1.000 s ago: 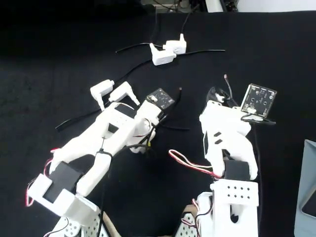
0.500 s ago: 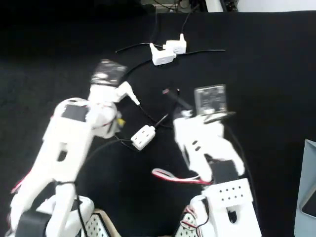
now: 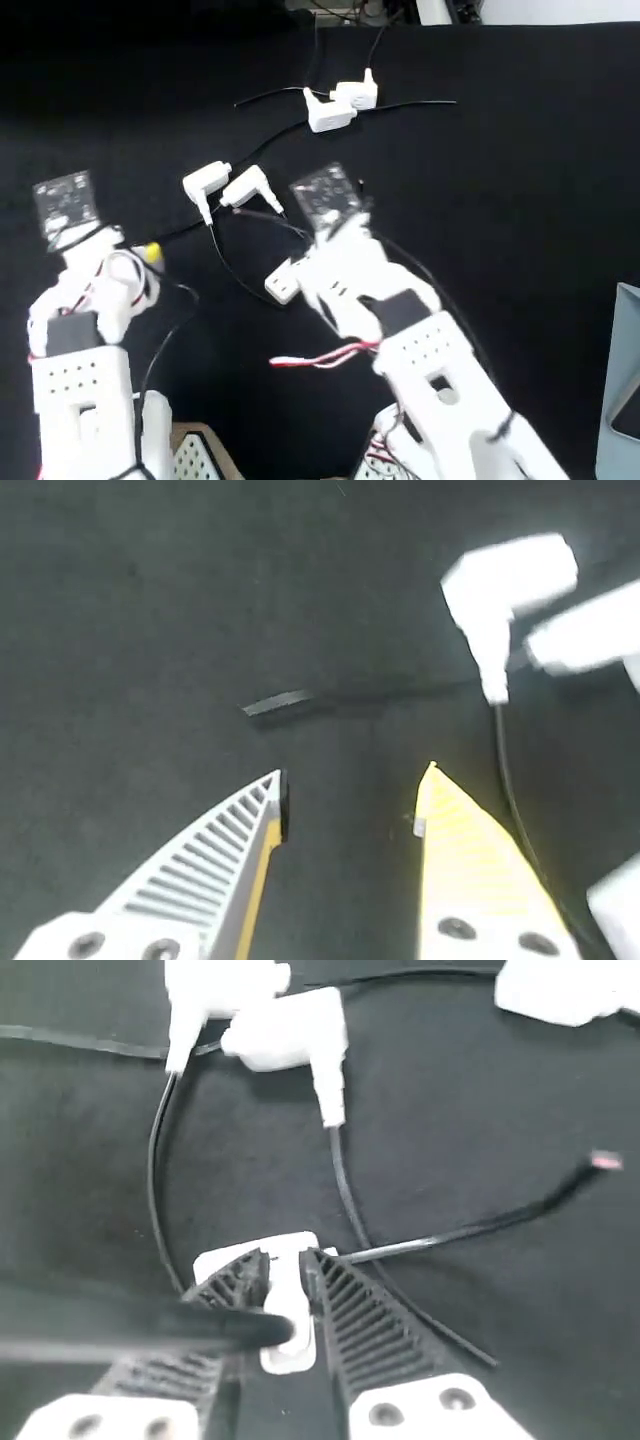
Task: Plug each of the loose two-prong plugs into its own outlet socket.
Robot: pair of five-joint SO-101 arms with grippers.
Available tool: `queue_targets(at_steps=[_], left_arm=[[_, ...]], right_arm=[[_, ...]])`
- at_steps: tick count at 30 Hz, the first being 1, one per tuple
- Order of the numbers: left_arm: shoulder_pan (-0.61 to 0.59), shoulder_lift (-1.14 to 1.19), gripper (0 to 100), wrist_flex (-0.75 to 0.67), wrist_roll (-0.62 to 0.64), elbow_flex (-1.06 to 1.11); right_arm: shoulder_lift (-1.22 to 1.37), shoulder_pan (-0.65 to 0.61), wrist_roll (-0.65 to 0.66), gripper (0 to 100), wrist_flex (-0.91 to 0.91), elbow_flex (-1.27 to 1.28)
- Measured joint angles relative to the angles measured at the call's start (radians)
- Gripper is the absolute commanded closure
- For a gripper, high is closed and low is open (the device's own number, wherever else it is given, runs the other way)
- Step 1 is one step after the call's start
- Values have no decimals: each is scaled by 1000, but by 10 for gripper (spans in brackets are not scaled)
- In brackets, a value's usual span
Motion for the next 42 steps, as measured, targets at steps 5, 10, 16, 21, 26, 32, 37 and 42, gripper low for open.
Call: queue_targets(at_steps=[5,10,16,21,26,32,37,42], left_arm=[[-37,-71,784,-49,9,41],[-38,-75,784,-51,9,48],[-38,-75,784,-51,9,49],[-38,-75,784,-51,9,49],[-38,-75,784,-51,9,49],[-38,-75,784,-51,9,49],[-38,-75,784,-51,9,49],[-38,-75,784,-51,9,49]], right_arm=[[181,-54,0,986,-114,-6],[319,-57,0,986,-227,-9],[399,-58,0,986,-305,-15],[400,-68,0,986,-308,-20],[345,-118,0,986,-276,-20],[316,-129,-23,986,-258,-20],[388,-129,-28,986,-285,-20],[451,-129,-29,986,-316,-23]])
